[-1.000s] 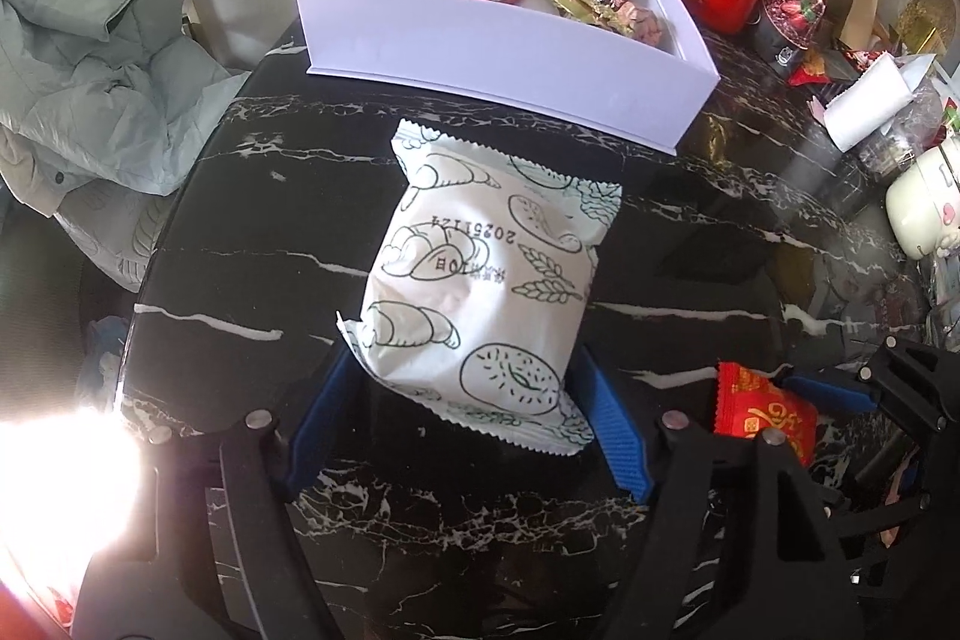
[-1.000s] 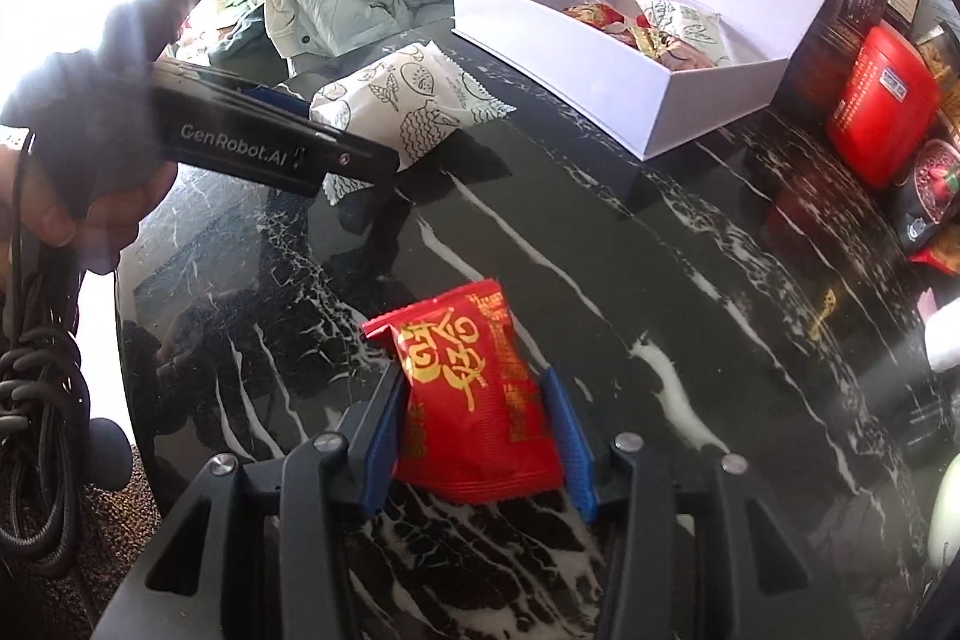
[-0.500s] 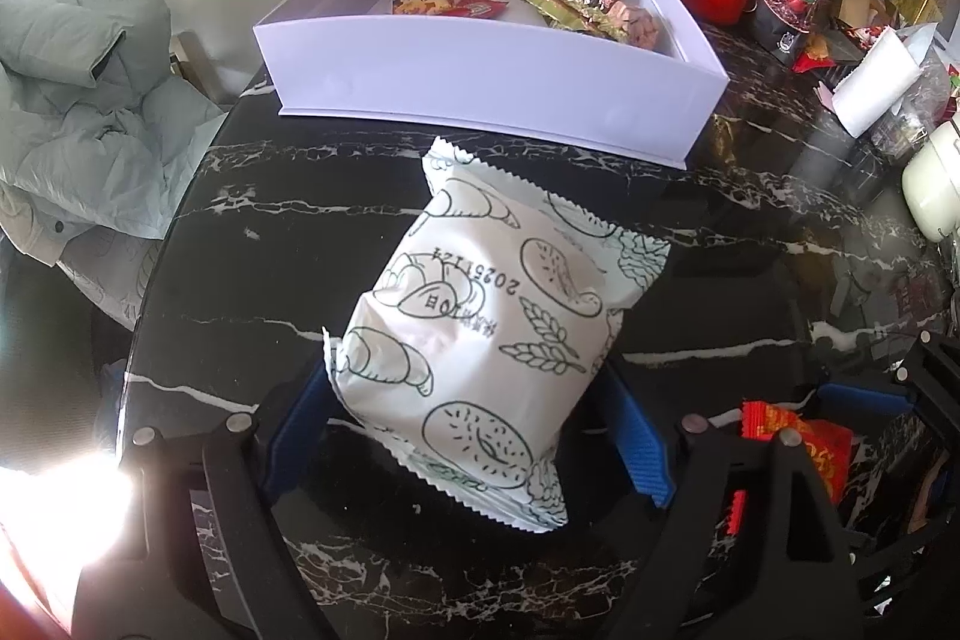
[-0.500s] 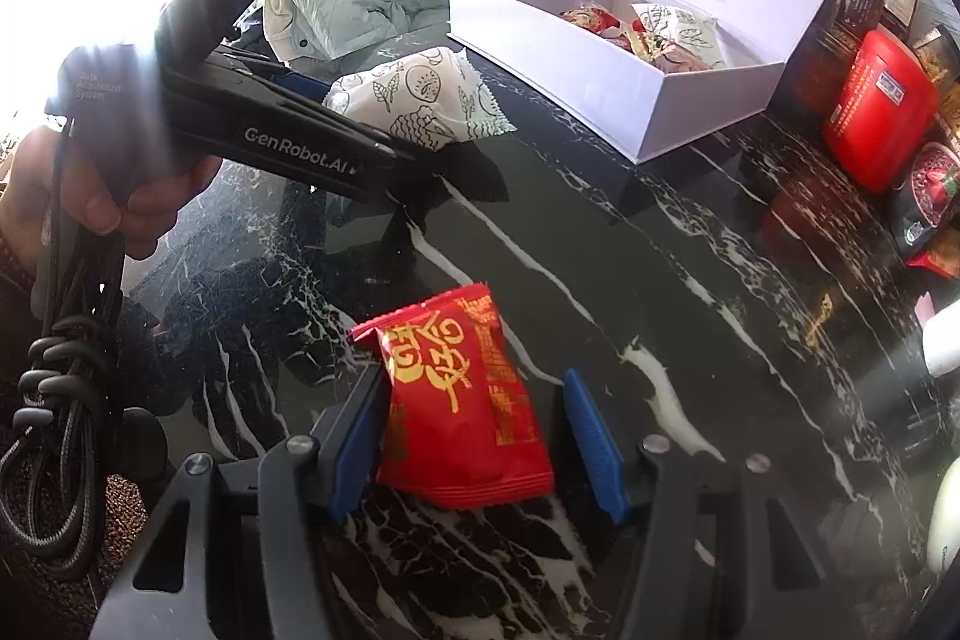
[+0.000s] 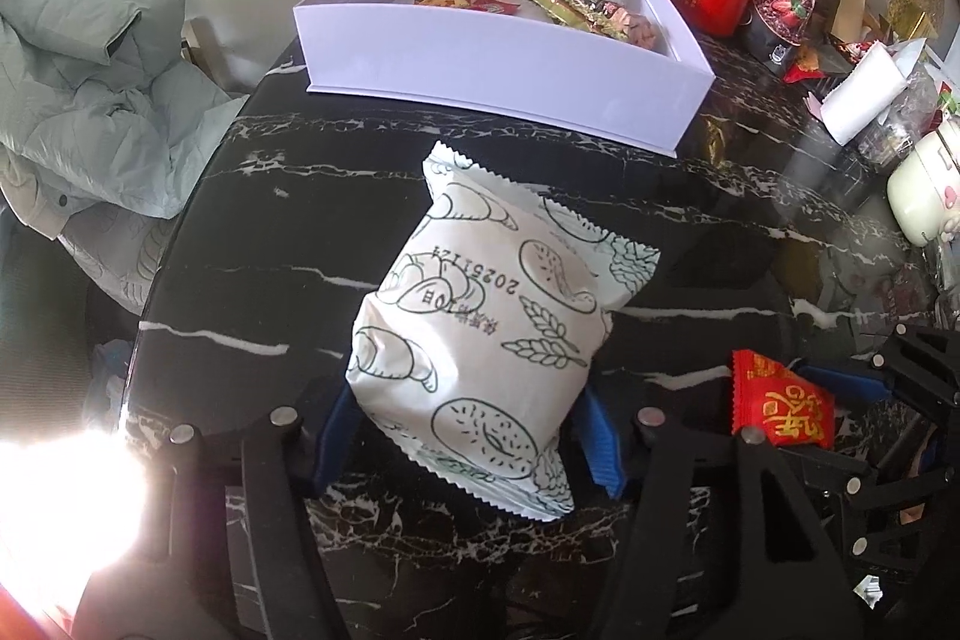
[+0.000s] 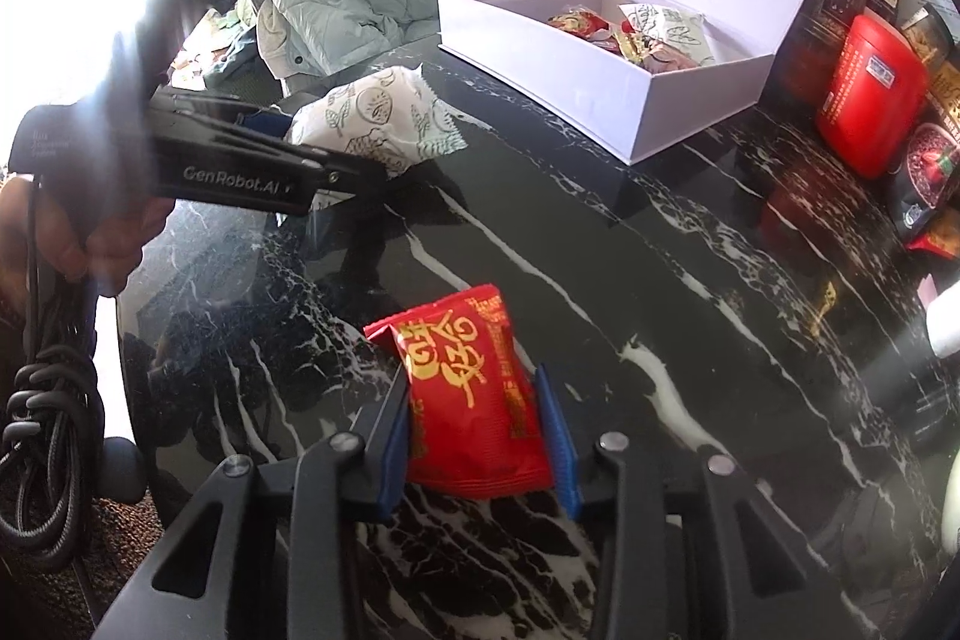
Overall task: Organize objects
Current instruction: 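Lift the croissant bag with the left gripper while the right lifts the red candy bag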
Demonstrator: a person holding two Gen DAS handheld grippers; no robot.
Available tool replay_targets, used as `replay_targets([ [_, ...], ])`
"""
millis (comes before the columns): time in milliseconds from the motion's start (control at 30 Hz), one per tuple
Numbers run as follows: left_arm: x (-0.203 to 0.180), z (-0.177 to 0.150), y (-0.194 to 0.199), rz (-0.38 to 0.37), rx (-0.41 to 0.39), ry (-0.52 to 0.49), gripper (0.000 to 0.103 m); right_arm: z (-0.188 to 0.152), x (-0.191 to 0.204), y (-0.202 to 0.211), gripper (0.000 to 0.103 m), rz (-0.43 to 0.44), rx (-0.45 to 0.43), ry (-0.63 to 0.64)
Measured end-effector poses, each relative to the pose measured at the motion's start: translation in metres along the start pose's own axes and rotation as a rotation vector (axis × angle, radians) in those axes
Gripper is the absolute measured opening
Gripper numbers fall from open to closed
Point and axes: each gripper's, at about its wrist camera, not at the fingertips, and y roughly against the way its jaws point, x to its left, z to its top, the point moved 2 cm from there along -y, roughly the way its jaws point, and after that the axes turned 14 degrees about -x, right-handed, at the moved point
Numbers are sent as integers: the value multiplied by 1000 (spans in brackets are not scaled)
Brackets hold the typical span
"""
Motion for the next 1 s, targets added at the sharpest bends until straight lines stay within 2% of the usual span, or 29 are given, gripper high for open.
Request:
replay_targets([
  [300, 17, -13, 37, 34, -17, 37, 61, 21, 20, 9, 39, 21, -50, 65],
  [633, 35, -24, 82, 101, -56, 62, 61, 38, 46, 14, 39, 92, -90, 97],
  [1000, 36, -15, 110, 129, -103, 83, 61, 64, 55, 28, 39, 121, -150, 128],
])
